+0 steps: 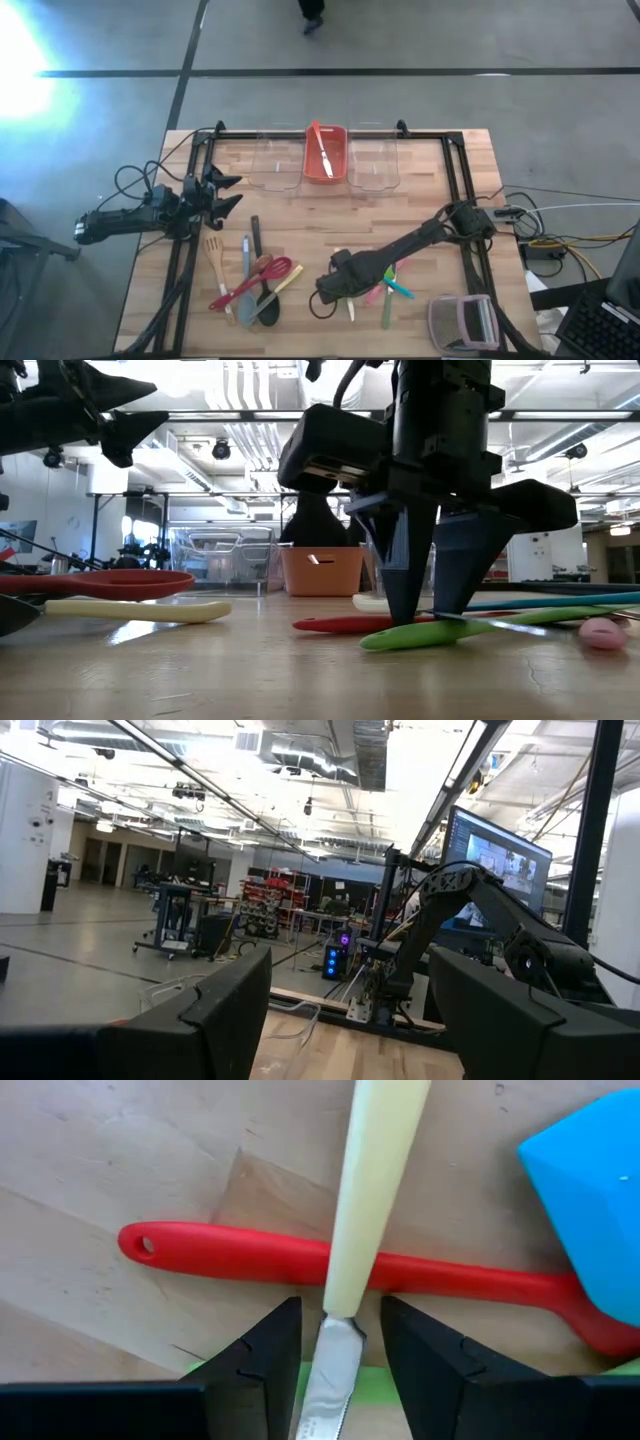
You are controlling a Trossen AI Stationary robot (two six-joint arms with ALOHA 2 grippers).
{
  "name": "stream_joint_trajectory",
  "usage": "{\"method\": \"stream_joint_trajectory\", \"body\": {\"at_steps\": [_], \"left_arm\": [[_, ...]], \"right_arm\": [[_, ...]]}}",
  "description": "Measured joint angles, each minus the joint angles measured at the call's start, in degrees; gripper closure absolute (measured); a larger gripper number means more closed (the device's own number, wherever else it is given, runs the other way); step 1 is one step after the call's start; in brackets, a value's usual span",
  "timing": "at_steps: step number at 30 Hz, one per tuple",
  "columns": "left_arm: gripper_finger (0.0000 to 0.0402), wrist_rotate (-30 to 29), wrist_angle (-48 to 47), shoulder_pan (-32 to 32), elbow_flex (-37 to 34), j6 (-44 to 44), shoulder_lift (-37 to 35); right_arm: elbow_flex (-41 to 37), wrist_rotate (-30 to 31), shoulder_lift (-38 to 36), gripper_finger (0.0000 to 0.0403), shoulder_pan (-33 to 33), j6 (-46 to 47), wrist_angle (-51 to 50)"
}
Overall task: Pick & Place Kitchen Items
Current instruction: Put the right yellow table knife into the orange bin
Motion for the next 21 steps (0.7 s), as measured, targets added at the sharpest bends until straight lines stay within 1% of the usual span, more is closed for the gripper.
{"method": "stream_joint_trajectory", "body": {"at_steps": [8, 13, 17, 21], "left_arm": [[0.0128, 0.0, 0.0, 0.0, 0.0, 0.0, 0.0], [0.0129, 0.0, 0.0, 0.0, 0.0, 0.0, 0.0], [0.0128, 0.0, 0.0, 0.0, 0.0, 0.0, 0.0], [0.0128, 0.0, 0.0, 0.0, 0.0, 0.0, 0.0]], "right_arm": [[-0.2, -1.3, 1.3, 0.0297, -0.3, -1.2, -0.4], [-0.2, -3.4, 1.9, 0.0329, -0.4, -2.3, -0.7], [-0.3, -3.7, 1.8, 0.0353, -0.4, -2.8, -0.7], [-0.3, -4.1, 1.6, 0.0358, -0.4, -3.2, -0.7]]}}
